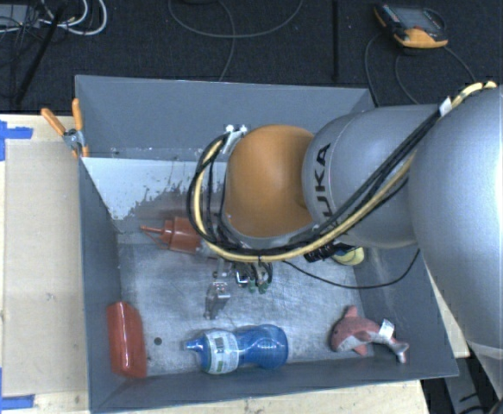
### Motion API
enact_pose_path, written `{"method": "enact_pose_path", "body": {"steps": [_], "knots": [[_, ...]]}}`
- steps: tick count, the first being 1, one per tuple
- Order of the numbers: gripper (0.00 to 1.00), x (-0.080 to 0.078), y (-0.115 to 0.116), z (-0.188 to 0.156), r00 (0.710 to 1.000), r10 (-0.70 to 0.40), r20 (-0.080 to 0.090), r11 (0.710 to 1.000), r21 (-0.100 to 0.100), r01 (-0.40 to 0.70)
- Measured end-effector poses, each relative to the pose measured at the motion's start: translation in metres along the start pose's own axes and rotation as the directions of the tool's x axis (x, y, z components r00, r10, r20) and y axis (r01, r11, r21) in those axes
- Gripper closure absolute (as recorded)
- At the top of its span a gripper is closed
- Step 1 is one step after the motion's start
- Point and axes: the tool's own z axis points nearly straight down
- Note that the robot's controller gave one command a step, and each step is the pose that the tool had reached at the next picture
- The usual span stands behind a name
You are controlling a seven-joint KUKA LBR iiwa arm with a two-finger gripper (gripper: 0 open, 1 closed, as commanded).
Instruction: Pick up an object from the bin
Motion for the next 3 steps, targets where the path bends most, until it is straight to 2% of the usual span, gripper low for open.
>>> {"method": "enact_pose_path", "body": {"steps": [1,2,3], "knots": [[0.0,-0.002,-0.001,-0.004,1.0,0.004,0.008,1.0,-0.001,-0.004],[0.0,0.037,-0.009,0.0,0.965,-0.256,0.052,0.967,-0.004,0.256],[0.0,0.064,-0.014,-0.009,0.943,-0.333,0.027,0.943,0.002,0.333]]}}
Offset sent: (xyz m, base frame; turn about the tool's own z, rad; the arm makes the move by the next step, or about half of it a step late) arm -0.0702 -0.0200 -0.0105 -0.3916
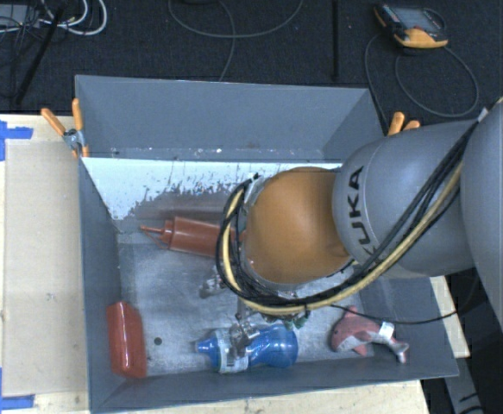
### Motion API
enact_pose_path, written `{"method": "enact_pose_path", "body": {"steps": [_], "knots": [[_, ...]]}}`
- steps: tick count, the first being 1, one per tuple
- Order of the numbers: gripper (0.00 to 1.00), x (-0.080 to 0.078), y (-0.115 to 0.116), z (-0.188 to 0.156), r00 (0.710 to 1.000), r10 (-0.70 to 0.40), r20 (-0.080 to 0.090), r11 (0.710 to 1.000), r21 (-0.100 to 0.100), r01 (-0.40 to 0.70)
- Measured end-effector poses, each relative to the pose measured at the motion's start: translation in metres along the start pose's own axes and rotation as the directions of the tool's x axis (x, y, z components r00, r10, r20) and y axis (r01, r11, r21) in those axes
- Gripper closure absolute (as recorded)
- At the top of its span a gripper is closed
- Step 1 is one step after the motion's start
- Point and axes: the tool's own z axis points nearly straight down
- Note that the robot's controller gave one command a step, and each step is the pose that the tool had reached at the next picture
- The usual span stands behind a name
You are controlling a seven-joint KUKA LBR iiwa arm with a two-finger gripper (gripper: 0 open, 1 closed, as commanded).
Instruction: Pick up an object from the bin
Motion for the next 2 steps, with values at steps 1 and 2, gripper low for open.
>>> {"method": "enact_pose_path", "body": {"steps": [1,2], "knots": [[0.0,0.006,-0.007,0.014,0.986,-0.166,-0.024,0.986,-0.004,0.166],[0.0,0.018,-0.021,0.063,0.953,-0.303,0.017,0.953,0.003,0.303]]}}
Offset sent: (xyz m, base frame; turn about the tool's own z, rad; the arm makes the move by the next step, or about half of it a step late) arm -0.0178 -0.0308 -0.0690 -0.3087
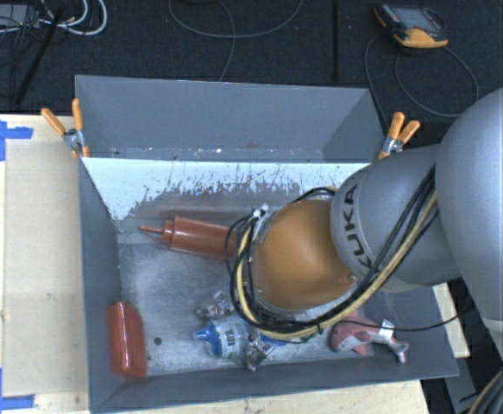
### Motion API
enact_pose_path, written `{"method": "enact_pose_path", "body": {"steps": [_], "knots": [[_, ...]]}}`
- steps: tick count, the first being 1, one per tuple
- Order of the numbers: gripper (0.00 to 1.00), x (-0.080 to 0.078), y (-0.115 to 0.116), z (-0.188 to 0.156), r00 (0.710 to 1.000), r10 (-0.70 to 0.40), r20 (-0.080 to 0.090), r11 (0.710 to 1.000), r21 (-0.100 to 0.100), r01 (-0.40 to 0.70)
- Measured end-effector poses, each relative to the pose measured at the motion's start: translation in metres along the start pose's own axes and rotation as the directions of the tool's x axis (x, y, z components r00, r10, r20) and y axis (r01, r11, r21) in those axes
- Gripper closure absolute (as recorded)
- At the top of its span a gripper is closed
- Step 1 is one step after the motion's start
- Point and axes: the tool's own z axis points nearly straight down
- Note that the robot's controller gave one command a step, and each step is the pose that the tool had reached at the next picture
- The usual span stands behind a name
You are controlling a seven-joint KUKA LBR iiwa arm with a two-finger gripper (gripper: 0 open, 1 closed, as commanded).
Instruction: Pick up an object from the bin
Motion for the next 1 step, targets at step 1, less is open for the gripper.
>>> {"method": "enact_pose_path", "body": {"steps": [1], "knots": [[1.0,-0.0028,-0.0007,-0.0006,1.0,-0.008,-0.01,1.0,-0.002,0.008]]}}
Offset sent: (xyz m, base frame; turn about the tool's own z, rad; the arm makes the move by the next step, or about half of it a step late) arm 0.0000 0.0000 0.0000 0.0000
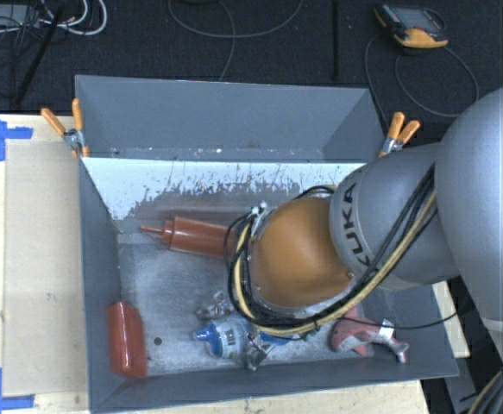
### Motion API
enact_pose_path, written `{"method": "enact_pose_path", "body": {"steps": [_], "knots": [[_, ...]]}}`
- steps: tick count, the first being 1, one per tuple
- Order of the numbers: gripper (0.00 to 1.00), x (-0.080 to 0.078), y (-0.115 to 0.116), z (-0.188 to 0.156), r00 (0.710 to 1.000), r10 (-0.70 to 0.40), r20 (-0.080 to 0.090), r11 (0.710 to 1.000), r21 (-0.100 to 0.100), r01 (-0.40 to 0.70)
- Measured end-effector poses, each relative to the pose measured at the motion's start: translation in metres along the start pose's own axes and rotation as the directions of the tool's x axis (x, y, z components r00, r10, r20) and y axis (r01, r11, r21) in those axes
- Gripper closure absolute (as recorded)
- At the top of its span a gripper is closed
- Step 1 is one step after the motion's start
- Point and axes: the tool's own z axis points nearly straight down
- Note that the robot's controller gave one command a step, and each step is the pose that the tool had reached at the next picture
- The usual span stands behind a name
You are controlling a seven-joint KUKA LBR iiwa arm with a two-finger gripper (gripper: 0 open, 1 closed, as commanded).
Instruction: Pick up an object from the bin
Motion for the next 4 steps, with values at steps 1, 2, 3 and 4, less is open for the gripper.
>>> {"method": "enact_pose_path", "body": {"steps": [1,2,3,4], "knots": [[1.0,0.0,0.0,0.0,1.0,0.0,0.0,1.0,0.0,0.0],[1.0,0.001,0.0,-0.003,1.0,0.0,-0.005,1.0,-0.002,0.0],[1.0,0.004,0.002,-0.02,1.0,0.0,-0.026,1.0,-0.009,0.0],[1.0,0.004,0.002,-0.042,1.0,0.0,-0.029,1.0,-0.009,0.0]]}}
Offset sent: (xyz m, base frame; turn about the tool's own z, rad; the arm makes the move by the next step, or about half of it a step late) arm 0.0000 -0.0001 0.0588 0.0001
